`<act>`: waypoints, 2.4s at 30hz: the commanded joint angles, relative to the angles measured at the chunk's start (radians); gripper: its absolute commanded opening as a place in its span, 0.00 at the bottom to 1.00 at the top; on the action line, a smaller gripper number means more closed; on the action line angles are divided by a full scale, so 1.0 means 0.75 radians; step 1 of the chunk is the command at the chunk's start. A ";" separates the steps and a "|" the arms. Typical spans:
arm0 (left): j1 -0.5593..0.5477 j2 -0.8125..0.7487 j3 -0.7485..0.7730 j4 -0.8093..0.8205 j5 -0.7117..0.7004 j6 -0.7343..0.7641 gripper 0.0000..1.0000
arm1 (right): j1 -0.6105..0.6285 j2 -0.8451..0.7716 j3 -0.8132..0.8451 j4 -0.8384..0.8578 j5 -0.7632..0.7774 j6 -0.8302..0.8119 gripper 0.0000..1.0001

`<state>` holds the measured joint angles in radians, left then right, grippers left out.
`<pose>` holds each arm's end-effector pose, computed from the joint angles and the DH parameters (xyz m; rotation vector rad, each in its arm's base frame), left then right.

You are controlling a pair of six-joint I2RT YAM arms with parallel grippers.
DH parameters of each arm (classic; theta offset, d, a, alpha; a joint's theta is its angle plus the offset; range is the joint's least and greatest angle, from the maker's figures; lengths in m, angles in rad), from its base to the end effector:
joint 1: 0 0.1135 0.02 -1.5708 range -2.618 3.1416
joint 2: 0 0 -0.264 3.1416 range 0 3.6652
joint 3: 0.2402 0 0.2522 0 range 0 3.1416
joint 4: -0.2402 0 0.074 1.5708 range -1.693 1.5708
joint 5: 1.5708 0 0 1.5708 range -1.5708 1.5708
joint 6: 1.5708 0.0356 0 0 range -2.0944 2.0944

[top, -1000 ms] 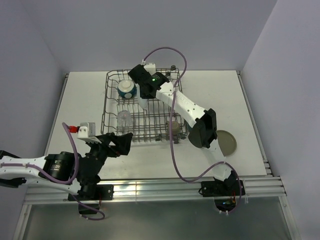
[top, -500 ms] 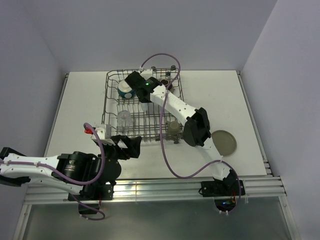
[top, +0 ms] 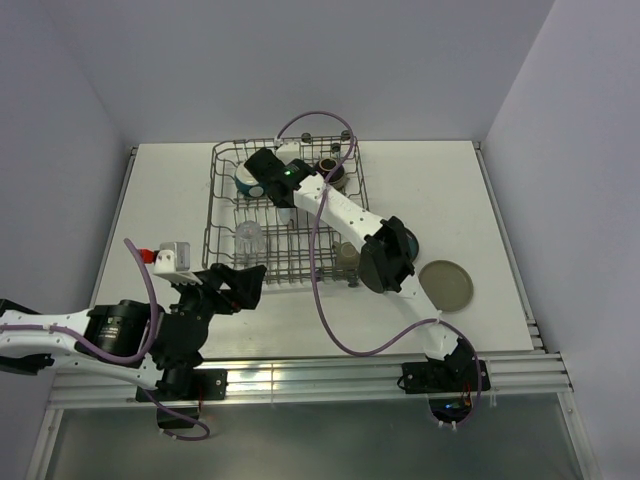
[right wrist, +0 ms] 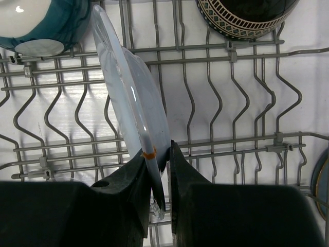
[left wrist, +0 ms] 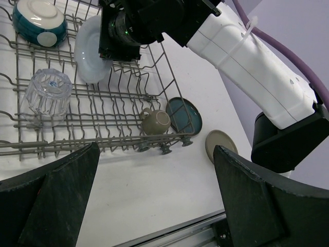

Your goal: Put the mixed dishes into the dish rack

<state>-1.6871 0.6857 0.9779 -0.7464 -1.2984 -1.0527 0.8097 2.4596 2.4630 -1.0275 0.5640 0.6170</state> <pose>0.0215 -0.1113 0.3720 -0.2181 1.7292 -0.7254 0.3751 0.3662 0.2518 -0.0364 2.3788 -0.0845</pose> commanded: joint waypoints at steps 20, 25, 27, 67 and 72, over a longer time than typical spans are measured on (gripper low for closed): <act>0.006 0.029 0.009 -0.075 0.005 -0.108 0.99 | 0.080 0.003 0.042 0.065 -0.005 0.047 0.39; 0.006 0.018 0.013 -0.107 0.009 -0.141 0.99 | 0.082 0.007 0.036 0.055 -0.022 0.059 0.44; 0.006 0.014 0.013 -0.107 0.013 -0.141 0.99 | 0.080 -0.001 0.013 0.049 -0.016 0.067 0.46; 0.008 0.507 0.193 -0.062 0.240 -0.300 0.99 | -0.609 -1.537 -1.745 0.447 -0.152 -0.090 0.87; 0.012 0.615 0.261 -0.054 0.299 -0.276 0.99 | -0.766 -1.455 -1.958 0.607 -0.365 -0.168 0.79</act>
<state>-1.6844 1.1152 1.1194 -0.8051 -1.1118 -1.2613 0.2691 1.3510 1.0313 -0.7071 0.4042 0.5468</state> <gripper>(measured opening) 0.992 0.803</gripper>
